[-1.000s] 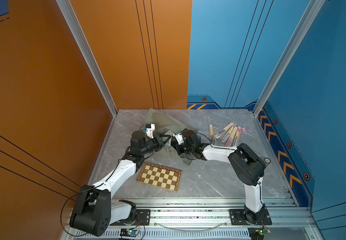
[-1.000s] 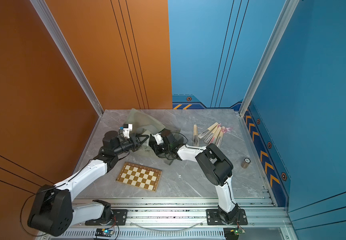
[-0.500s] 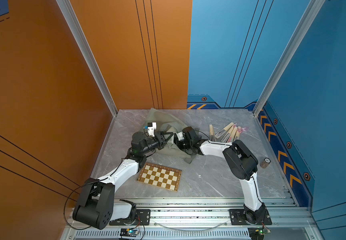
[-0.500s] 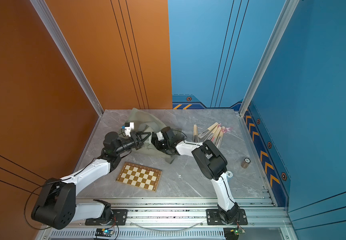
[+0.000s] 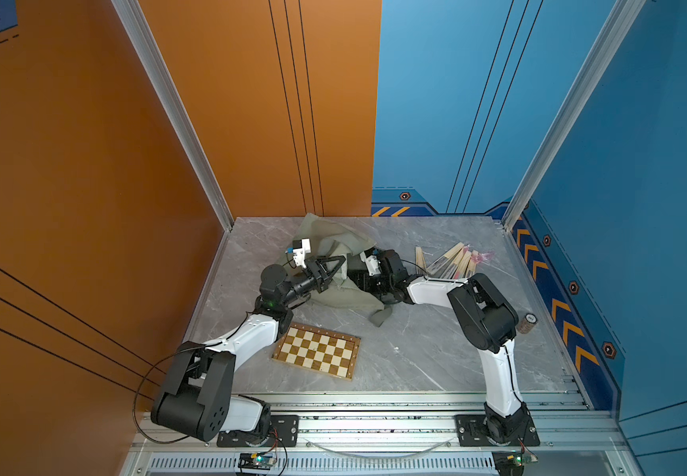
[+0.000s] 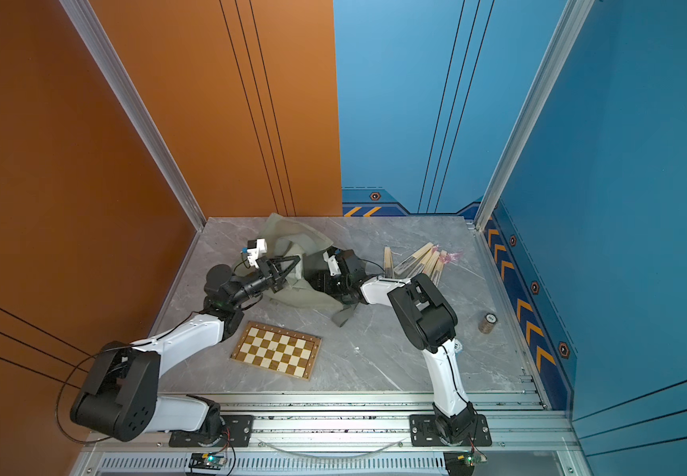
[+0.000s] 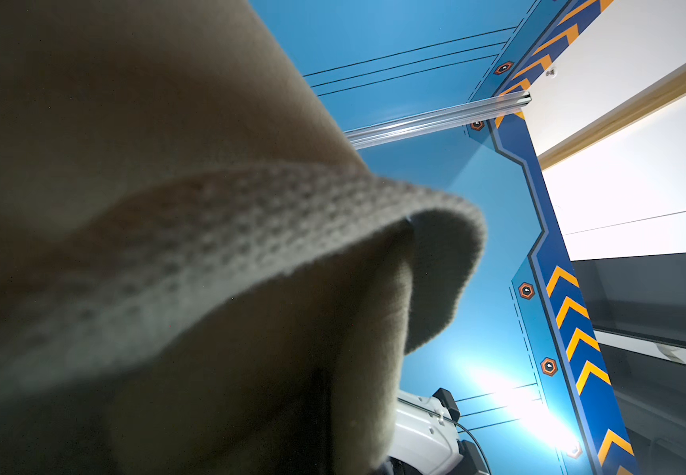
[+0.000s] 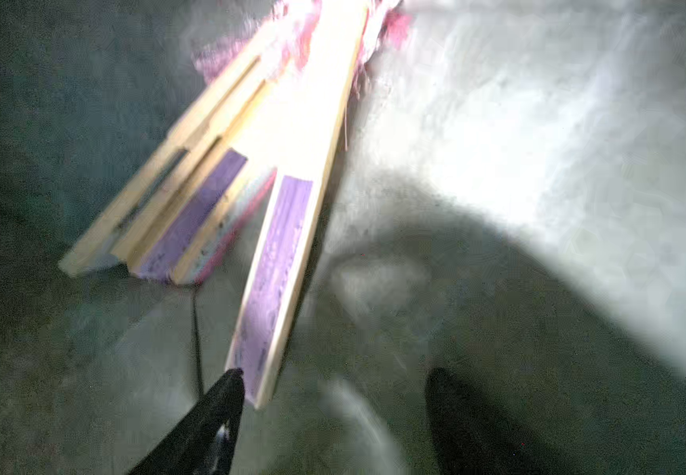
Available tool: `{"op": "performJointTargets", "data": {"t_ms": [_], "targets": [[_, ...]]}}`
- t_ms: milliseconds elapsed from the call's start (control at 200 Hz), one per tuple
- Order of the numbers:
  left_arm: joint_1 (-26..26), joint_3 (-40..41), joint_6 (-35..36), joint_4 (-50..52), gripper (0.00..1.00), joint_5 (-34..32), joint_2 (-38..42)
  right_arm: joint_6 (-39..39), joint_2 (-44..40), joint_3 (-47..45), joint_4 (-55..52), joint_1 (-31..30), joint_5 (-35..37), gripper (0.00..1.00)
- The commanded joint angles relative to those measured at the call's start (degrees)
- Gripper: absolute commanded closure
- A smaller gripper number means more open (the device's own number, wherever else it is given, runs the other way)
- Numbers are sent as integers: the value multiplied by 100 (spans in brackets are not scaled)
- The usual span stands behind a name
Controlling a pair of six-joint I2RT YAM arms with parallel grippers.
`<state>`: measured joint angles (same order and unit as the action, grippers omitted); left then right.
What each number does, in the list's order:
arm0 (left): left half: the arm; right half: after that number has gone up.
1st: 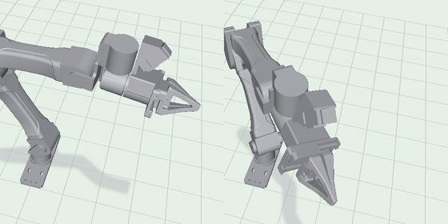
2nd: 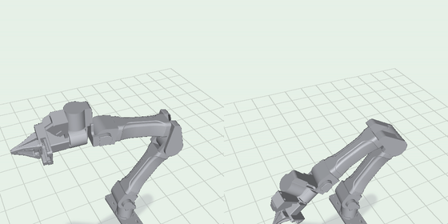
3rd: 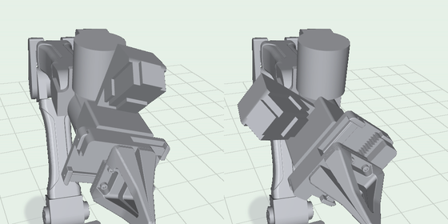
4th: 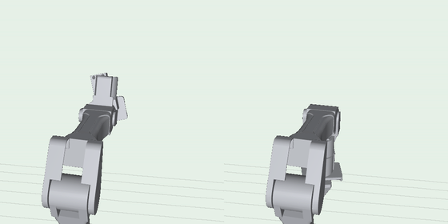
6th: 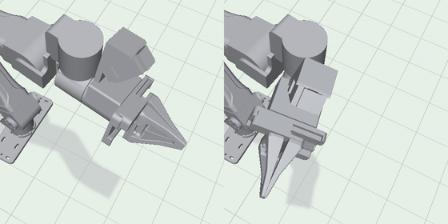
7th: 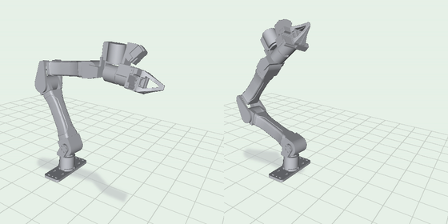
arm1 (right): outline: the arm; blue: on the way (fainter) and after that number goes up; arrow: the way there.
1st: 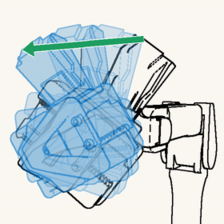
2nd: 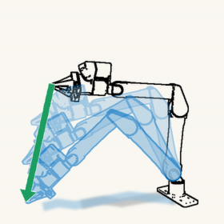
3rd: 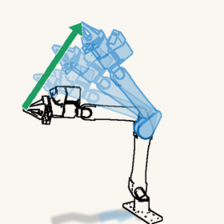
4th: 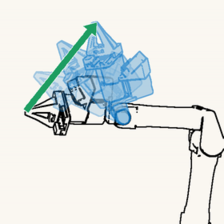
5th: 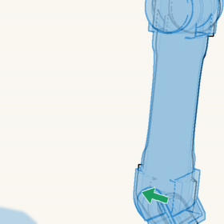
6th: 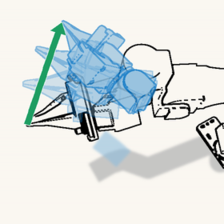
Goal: Take out the folding fans from the tote bags
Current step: Pick up the folding fan from the canvas bag.
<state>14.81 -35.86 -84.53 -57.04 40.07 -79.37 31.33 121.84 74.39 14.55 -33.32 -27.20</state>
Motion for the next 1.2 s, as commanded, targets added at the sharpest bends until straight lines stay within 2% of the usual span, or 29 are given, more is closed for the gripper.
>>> {"op": "performJointTargets", "data": {"t_ms": [0, 80, 160, 205, 350, 451, 566, 666, 821, 966, 1066, 1191], "targets": [[-57, -160, 8, -425, 100, 61, 57, -160, -260, -241, -412, 155, 358, 27], [-99, -527, 346, 585, 100, 313, 151, -338, -565, -327, -864, 300, 886, 27], [-108, -948, 1019, 1955, 100, 533, 263, -432, -722, -383, -1308, 511, 1421, 27], [-102, -1058, 1209, 2203, 100, 600, 315, -415, -799, -447, -1408, 655, 1580, 27], [-102, -836, 961, 1657, 100, 579, 437, -272, -993, -567, -1485, 1077, 1807, 27], [66, -540, 1038, 1592, 100, 355, 576, -203, -1021, -487, -1300, 1248, 1309, 27], [453, -281, 1272, 1590, 100, -37, 598, -62, -998, -429, -599, 1302, 290, 26], [691, -237, 1443, 1595, 100, -193, 507, -11, -834, -64, -762, 1223, 44, 26], [819, -170, 1471, 1313, 100, -309, 351, 649, -528, 142, -305, 1130, -217, 25], [852, -3, 1147, 561, 100, -272, 54, 443, -345, 377, -402, 812, -135, 25], [899, 215, 963, 81, 100, -328, -91, 3, -136, 661, -992, 566, 140, 25], [916, 494, 853, -296, 100, -413, -166, -111, 35, 713, -1147, 366, 483, 25]]}}
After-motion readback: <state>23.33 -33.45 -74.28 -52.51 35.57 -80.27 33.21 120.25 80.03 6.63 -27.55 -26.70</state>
